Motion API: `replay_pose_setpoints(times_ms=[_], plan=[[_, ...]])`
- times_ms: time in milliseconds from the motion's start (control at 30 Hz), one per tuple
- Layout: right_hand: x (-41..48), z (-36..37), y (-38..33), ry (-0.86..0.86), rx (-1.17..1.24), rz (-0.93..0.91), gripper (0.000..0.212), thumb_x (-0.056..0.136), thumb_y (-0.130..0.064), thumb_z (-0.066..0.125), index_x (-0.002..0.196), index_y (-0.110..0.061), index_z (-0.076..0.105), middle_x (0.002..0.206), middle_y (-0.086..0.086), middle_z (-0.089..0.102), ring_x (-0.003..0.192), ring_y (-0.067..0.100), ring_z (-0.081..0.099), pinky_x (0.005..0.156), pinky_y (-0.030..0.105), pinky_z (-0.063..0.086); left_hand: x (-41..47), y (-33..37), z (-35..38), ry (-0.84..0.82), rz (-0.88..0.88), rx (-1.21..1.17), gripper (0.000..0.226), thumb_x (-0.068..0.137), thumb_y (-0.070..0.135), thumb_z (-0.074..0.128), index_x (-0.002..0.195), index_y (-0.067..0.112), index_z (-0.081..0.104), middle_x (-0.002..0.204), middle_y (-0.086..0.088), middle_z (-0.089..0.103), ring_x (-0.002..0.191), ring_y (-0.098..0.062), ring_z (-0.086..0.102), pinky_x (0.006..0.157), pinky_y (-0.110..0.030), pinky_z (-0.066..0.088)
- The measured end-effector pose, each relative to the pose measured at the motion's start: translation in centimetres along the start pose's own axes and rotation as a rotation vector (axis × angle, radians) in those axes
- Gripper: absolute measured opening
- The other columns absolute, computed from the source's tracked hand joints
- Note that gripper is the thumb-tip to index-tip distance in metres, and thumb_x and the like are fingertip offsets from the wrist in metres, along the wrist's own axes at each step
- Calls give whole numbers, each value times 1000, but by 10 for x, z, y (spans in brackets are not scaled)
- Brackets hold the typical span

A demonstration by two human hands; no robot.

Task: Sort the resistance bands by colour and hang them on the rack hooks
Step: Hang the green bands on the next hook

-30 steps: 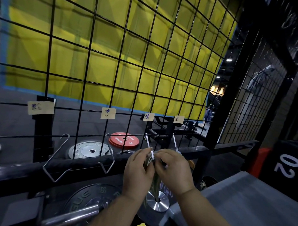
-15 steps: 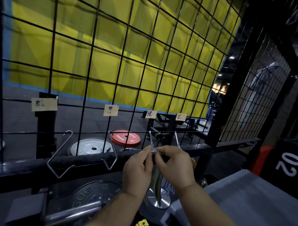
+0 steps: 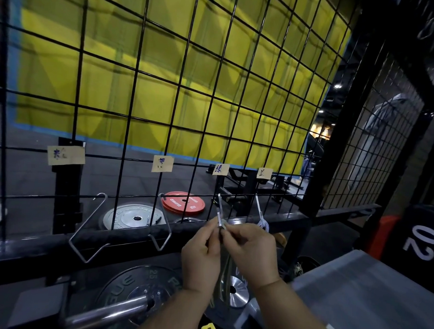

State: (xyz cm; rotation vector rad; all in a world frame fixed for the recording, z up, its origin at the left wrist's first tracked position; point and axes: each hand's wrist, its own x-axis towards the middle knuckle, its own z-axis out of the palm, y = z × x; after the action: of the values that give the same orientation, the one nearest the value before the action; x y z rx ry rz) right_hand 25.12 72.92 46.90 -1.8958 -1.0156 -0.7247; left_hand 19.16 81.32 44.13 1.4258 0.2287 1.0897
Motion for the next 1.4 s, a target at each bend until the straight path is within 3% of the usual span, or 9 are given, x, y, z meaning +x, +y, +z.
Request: replay_pose_setpoints(times_ms=[167,300,467,567,833,1000,1167,1267,1400], plan=[[3,-5,0,-134,370,265,26,89,-20,68,70,-2,69,73,9,62,74,19,61,67,28,50,-1,-3,-1,-4,-97,-135,31,94,9,56,103,38,65,96,32,67,97,12,60,80,-4,43],[5,-1,2,-209,458,398,23,90,-8,64,69,-18,66,105,-3,65,97,10,62,81,18,48,-4,-2,0,1,-138,-149,27,94,12,58,103,35,67,100,23,67,98,13,59,80,-2,43],[4,5,4,-209,625,567,4,92,-19,64,94,-16,60,105,3,69,98,19,66,82,27,53,-3,4,0,0,-179,-166,25,93,15,59,99,38,66,101,19,68,98,10,61,78,-4,45],[5,7,8,-255,691,663,24,92,-30,63,113,-19,58,108,1,69,98,14,67,81,26,53,-4,7,-1,-16,-213,-170,20,93,21,60,103,36,68,104,19,68,101,8,61,83,-9,46],[2,12,20,-429,765,831,70,77,-63,69,122,-10,59,120,20,64,113,33,63,100,51,47,-2,22,-5,-66,-379,-271,29,94,17,59,83,39,74,93,15,73,89,-4,69,82,-28,54],[2,4,7,-470,991,802,42,94,-43,50,123,-17,64,123,17,65,117,33,61,97,50,46,5,27,-8,-111,-492,-307,18,93,23,60,89,34,73,97,0,74,93,-19,70,86,-43,55],[2,4,-2,-452,1066,827,40,100,-40,40,122,-18,66,115,11,70,105,25,67,81,37,51,16,40,-12,-170,-613,-348,23,91,40,61,89,20,73,90,-11,74,89,-31,70,88,-50,54],[2,6,-3,-434,1058,849,41,100,-43,43,121,-17,67,114,13,70,104,27,68,81,38,52,21,43,-11,-154,-631,-332,17,90,32,64,86,18,73,86,-11,74,80,-28,70,78,-44,57],[2,6,2,-406,1035,850,42,97,-39,50,118,-6,67,104,15,71,90,26,69,77,36,52,23,49,-9,-107,-666,-402,12,91,21,64,92,12,71,76,-4,70,65,-15,60,41,-17,45]])
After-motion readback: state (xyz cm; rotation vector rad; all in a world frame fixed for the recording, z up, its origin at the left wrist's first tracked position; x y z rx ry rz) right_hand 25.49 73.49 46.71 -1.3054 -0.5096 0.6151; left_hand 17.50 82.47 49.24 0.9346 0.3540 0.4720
